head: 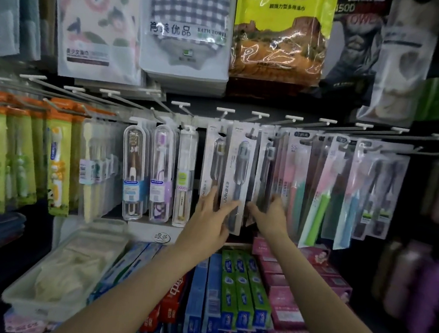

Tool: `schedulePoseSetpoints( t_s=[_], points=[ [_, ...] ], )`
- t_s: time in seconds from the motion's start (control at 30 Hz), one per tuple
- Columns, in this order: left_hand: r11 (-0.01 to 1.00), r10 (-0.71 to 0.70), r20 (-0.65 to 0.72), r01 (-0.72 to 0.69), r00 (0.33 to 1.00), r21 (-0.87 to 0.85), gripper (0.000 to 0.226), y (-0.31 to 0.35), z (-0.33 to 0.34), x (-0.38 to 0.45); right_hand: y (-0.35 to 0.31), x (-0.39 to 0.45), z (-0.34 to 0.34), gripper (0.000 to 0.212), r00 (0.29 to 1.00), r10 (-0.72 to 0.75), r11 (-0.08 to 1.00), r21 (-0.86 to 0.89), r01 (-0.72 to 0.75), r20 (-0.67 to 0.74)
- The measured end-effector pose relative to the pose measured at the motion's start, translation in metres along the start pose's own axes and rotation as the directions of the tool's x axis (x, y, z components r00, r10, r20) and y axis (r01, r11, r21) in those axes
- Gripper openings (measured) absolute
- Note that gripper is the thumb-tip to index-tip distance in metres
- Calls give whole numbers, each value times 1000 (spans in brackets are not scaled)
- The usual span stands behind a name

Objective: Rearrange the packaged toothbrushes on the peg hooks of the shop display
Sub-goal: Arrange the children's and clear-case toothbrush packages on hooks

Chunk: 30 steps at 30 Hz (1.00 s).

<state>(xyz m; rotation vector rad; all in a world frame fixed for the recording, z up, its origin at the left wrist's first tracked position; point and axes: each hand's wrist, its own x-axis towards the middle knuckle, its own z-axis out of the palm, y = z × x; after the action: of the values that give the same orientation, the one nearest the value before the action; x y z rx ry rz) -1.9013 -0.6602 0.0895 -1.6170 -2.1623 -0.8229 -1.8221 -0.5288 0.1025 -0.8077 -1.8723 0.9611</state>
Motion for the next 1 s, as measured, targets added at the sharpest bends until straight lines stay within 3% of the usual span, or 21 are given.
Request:
schedulePoseSetpoints(
  t_s=[0.17,0.3,0.43,0.57,0.73,0.83,0.9,0.97,1.0],
  points=[
    [985,-99,80,109,992,-133,61,9,5,21,-4,17,2,68,995,60,994,91,-68,86],
    [961,-137,-18,128,990,-245,49,14,4,28,-2,20,4,56,998,54,995,77,-56,33],
    [986,-131,-132,115,983,-119,37,6,4,21,4,9,-8,64,1000,11,999,43,-10,-26],
    [977,-207,-134,198,969,-81,40,-6,5,13,4,-5,-27,68,997,-33,998,-51,29,-66],
    [974,-205,-164,185,965,-130,39,4,7,9,23,-27,-29,45,994,-13,979,-200,36,113],
    [983,-152,-193,128,969,-131,37,13,10,11,36,-36,-33,42,972,-232,935,-265,236,48],
    [988,-116,-216,92,969,-121,38,17,13,12,36,-37,-42,38,904,-423,847,-383,370,-64],
    [991,-95,-220,71,971,-113,38,21,16,10,34,-35,-54,35,820,-534,786,-478,391,-207],
    [991,-92,-216,68,972,-116,38,22,18,9,32,-34,-62,36,808,-522,801,-482,355,-273]
  ],
)
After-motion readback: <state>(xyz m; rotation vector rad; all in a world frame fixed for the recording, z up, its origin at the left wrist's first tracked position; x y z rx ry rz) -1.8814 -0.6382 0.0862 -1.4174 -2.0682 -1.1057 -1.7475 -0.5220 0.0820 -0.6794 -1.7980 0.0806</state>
